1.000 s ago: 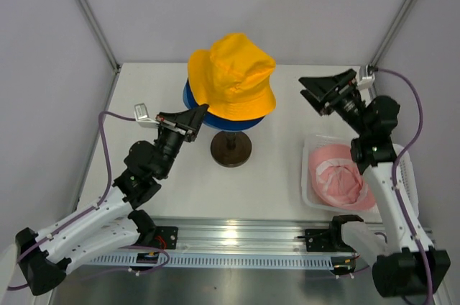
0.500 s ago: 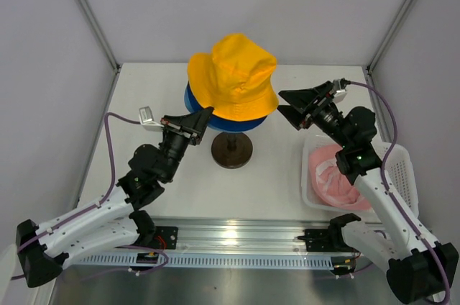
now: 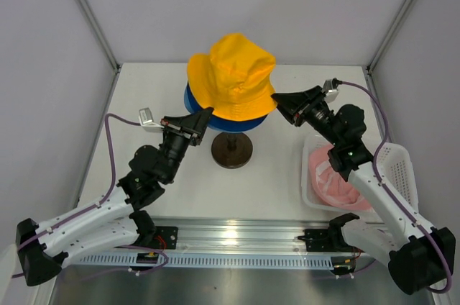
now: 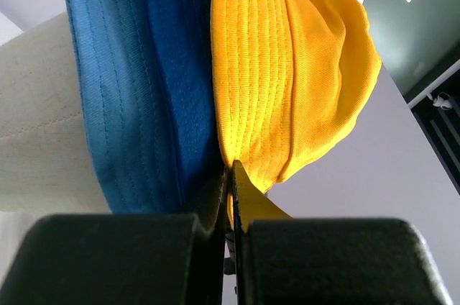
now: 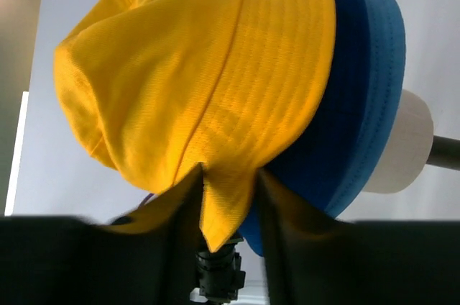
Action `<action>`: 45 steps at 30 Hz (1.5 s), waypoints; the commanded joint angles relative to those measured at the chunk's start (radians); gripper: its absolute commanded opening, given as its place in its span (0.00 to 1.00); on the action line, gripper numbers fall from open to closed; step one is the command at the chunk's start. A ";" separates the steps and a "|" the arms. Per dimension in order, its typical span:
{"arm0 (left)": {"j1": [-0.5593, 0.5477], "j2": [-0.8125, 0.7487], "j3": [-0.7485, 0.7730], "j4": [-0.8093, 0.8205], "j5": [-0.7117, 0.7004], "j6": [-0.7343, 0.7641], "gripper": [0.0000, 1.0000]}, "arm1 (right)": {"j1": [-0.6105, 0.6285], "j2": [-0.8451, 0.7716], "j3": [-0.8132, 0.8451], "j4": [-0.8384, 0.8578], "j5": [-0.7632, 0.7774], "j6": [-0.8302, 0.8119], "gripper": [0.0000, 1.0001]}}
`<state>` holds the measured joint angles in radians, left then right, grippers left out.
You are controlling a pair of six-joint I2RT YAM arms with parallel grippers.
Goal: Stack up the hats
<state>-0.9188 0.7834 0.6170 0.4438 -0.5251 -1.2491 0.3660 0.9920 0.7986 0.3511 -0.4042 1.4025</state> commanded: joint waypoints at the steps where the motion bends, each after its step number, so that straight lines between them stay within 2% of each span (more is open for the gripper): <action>1: -0.026 0.008 -0.026 -0.042 -0.018 0.010 0.01 | 0.022 0.017 -0.006 0.084 0.057 0.009 0.30; 3: -0.032 0.010 -0.030 -0.047 -0.023 0.008 0.01 | 0.025 0.033 -0.009 0.081 0.067 0.000 0.18; 4: -0.037 0.008 -0.031 -0.053 -0.027 0.010 0.01 | 0.027 0.037 -0.009 0.074 0.067 -0.007 0.05; 5: -0.040 0.010 -0.031 -0.056 -0.030 0.011 0.01 | 0.025 0.043 -0.009 0.066 0.068 -0.023 0.00; 15: -0.068 -0.016 -0.048 -0.126 -0.099 0.008 0.01 | 0.044 0.103 -0.015 -0.066 0.070 -0.166 0.00; 19: -0.069 -0.087 -0.068 -0.180 -0.133 0.020 0.01 | 0.051 0.122 -0.009 -0.119 0.067 -0.235 0.00; 25: -0.068 -0.139 -0.047 -0.200 -0.151 0.111 0.03 | 0.053 0.174 0.046 -0.139 0.035 -0.278 0.00; 27: -0.069 -0.148 -0.019 -0.188 -0.144 0.172 0.11 | 0.053 0.198 0.108 -0.173 0.024 -0.321 0.00; 28: -0.069 -0.148 0.004 -0.171 -0.133 0.254 0.16 | 0.054 0.207 0.128 -0.202 0.021 -0.336 0.00; 29: -0.069 -0.145 0.016 -0.172 -0.128 0.296 0.28 | 0.053 0.215 0.145 -0.214 0.016 -0.358 0.00; 32: -0.069 -0.142 0.120 -0.200 -0.122 0.445 0.46 | 0.054 0.238 0.186 -0.228 0.010 -0.378 0.00; 37: -0.063 -0.185 0.187 -0.198 -0.153 0.656 0.60 | 0.034 0.318 0.279 -0.273 -0.041 -0.439 0.02; 40: -0.032 -0.226 0.193 -0.168 -0.213 0.729 0.63 | 0.013 0.376 0.335 -0.307 -0.096 -0.474 0.02; 43: 0.037 -0.248 0.198 -0.168 -0.195 0.731 0.63 | 0.002 0.407 0.367 -0.305 -0.137 -0.497 0.02; 45: 0.107 -0.250 0.232 -0.227 -0.141 0.702 0.63 | -0.002 0.436 0.416 -0.325 -0.145 -0.525 0.03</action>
<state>-0.8848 0.5312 0.7902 0.2440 -0.6891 -0.5999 0.3698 1.3869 1.1603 0.1116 -0.5125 0.9684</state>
